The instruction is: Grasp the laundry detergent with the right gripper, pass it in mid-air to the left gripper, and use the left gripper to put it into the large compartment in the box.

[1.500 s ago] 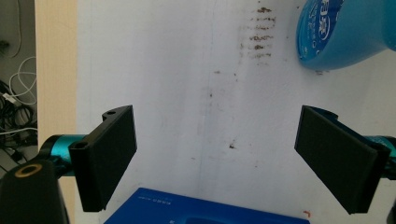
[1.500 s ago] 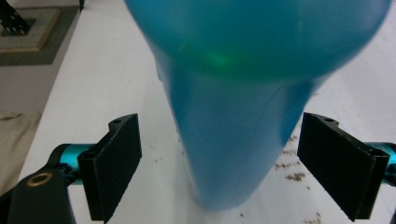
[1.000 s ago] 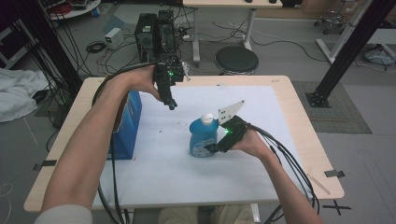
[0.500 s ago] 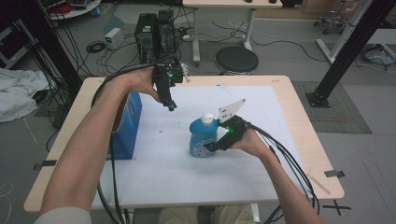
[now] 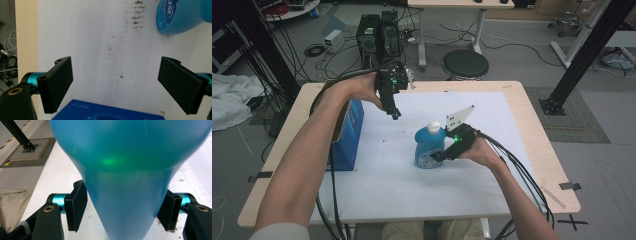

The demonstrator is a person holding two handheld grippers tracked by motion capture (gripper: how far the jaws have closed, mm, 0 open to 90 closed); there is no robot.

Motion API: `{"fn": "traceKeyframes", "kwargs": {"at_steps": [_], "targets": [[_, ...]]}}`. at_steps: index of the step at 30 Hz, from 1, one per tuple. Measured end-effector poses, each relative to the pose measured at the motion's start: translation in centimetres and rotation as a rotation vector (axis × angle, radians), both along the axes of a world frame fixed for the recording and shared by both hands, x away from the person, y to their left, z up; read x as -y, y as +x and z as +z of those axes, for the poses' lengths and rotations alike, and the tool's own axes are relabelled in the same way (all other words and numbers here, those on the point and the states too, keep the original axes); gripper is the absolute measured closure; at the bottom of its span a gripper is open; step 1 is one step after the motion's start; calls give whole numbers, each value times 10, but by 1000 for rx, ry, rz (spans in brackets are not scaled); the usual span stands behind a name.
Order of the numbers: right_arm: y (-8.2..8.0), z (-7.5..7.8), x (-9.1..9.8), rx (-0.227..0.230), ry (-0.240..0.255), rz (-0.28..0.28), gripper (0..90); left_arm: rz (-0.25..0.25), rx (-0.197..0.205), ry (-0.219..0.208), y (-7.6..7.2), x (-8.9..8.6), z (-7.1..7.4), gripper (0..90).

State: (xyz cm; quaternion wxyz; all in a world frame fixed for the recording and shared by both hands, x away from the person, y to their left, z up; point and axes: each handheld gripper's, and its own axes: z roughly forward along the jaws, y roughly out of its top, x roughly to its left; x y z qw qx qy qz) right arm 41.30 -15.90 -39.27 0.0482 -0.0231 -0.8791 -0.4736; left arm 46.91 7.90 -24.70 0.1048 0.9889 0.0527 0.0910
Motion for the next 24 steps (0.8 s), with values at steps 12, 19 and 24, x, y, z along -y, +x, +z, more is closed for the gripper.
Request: {"fn": "traceKeyframes", "kwargs": {"at_steps": [12,19,24], "targets": [[3,-1,0,-11,7,-5,367,2,1,-1,-1,-3,-1,129],[4,0,-1,-10,6,-5,400,2,2,2,-1,-4,-1,129],[4,-1,0,-11,10,-4,414,-1,-2,0,-2,-4,-2,129]]}}
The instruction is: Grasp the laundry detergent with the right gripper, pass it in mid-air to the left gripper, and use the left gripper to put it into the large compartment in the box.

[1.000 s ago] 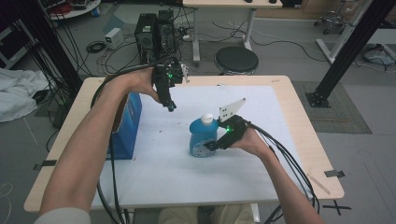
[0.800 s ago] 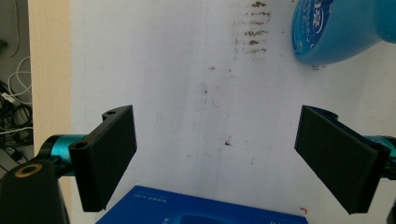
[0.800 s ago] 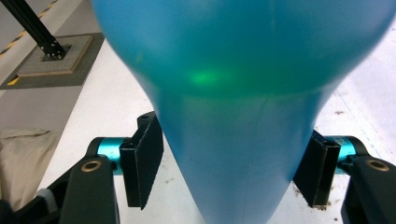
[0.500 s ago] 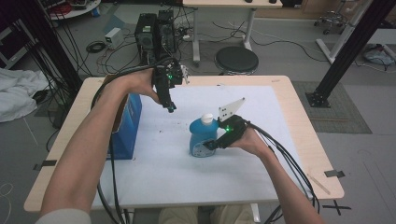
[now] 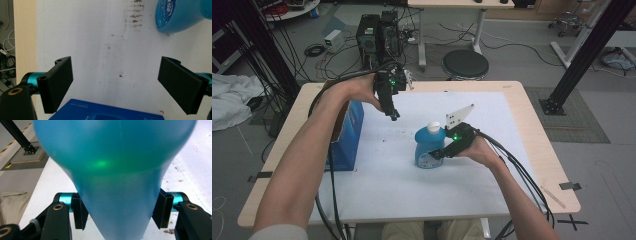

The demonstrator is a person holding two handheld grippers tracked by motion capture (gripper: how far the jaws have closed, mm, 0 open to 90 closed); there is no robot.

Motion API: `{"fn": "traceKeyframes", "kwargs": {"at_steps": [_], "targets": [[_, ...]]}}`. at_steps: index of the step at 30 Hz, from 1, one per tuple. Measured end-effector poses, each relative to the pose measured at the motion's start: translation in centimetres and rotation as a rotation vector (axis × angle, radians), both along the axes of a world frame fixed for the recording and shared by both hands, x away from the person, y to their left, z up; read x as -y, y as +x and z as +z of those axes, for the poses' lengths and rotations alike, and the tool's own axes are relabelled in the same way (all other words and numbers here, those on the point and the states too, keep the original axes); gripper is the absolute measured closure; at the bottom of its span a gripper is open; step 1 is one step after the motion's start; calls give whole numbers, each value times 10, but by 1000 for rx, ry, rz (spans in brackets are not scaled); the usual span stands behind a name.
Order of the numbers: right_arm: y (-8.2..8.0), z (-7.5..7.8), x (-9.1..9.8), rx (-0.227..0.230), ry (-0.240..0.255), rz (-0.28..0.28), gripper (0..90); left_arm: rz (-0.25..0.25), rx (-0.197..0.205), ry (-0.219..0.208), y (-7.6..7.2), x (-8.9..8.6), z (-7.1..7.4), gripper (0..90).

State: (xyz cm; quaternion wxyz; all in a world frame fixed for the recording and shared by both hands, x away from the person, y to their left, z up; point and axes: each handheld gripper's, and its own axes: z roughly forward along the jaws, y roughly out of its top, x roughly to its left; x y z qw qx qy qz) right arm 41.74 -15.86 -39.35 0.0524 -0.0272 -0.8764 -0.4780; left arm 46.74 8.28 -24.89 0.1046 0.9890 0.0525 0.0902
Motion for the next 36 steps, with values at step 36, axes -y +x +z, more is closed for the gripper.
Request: {"fn": "traceKeyframes", "kwargs": {"at_steps": [36], "targets": [[-6,51,23,79,-32,-50,477,-6,-4,-151,-37,-3,37,130]]}}
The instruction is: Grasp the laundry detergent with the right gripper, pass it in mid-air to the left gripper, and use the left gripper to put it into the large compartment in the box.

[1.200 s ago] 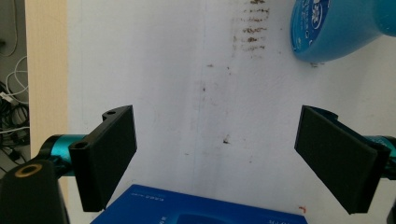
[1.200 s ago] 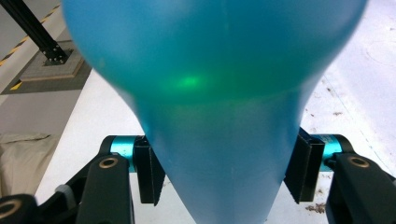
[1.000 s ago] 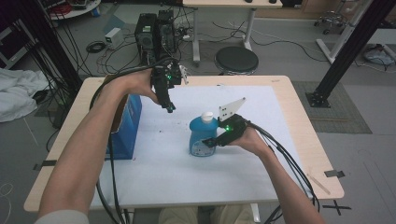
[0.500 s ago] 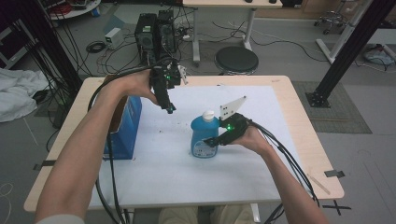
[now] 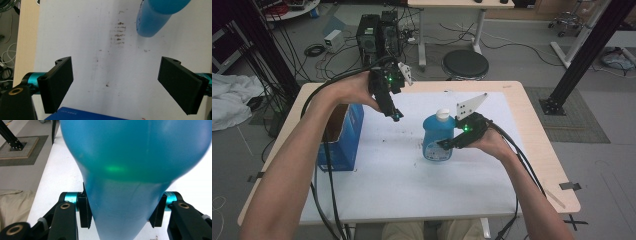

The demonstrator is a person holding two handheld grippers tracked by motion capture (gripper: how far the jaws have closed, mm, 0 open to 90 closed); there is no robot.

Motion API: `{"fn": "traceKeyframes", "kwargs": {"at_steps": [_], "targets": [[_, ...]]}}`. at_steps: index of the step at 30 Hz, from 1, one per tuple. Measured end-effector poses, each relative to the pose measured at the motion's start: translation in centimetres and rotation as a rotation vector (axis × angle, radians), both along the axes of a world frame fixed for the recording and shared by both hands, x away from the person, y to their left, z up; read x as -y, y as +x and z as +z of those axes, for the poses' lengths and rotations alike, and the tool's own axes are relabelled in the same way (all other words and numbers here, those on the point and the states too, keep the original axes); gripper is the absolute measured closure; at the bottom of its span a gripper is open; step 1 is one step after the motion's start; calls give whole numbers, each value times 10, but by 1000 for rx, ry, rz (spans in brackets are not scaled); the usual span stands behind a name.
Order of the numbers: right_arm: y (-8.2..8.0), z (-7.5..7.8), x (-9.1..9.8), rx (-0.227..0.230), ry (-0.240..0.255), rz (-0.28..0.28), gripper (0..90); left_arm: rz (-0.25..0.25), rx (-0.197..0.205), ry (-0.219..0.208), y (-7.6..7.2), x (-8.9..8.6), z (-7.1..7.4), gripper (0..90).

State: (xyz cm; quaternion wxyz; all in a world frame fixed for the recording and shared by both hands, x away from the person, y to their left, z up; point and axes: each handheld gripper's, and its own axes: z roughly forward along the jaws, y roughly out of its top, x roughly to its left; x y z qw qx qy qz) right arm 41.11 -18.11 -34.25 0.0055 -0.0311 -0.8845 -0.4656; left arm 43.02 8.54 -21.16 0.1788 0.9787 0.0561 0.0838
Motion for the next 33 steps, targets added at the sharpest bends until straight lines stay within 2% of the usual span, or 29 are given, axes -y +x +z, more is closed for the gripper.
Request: {"fn": "traceKeyframes", "kwargs": {"at_steps": [5,14,19,25,28,33], "targets": [[0,10,1,13,-9,6,477,-17,-40,-40,-11,3,8,129],[0,26,-2,30,-12,22,475,-67,-62,-84,-29,20,18,129],[0,37,-2,44,-21,23,475,-65,-95,-114,-31,31,21,129],[1,49,-1,53,-5,33,475,-62,-99,-129,-31,43,21,129],[1,50,-2,49,-5,35,476,-61,-99,-137,-30,49,20,129],[0,47,-5,48,-22,37,477,-68,-95,-124,-29,62,16,129]]}}
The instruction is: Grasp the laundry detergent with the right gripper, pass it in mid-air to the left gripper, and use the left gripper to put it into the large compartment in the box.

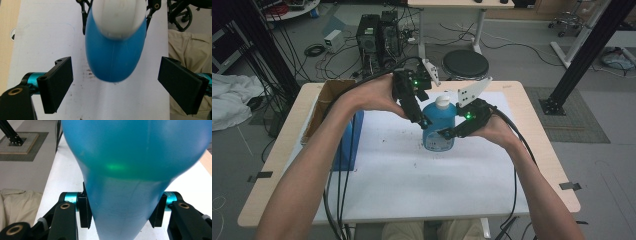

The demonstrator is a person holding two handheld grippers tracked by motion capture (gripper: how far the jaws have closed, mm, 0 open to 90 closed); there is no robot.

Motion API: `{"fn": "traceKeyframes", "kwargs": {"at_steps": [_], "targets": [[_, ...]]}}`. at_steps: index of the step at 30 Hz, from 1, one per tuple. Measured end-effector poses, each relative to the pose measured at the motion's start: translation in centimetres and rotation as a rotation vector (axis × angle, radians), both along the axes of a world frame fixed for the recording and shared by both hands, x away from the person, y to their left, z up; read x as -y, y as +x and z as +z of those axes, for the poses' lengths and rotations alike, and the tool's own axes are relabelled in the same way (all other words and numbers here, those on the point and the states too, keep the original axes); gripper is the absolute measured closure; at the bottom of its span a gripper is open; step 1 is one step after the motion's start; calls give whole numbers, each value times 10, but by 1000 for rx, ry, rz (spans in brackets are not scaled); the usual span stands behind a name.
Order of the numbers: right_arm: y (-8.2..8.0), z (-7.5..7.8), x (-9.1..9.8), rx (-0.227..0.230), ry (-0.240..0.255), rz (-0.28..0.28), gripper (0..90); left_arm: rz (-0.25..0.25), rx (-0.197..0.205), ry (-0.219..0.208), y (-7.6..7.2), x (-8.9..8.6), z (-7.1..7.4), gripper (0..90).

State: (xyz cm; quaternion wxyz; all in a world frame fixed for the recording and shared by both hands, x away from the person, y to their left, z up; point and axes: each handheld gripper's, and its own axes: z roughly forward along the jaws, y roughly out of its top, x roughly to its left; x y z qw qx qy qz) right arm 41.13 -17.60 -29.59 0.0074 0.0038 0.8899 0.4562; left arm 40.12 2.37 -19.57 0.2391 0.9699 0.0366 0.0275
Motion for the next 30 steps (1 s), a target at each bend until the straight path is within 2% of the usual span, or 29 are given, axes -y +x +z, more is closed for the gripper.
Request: {"fn": "traceKeyframes", "kwargs": {"at_steps": [12,30], "targets": [[0,-3,-4,-3,3,4,476,14,-19,17,4,19,-13,130],[1,-8,-8,-4,-12,6,475,20,-33,18,7,21,-19,230]]}}
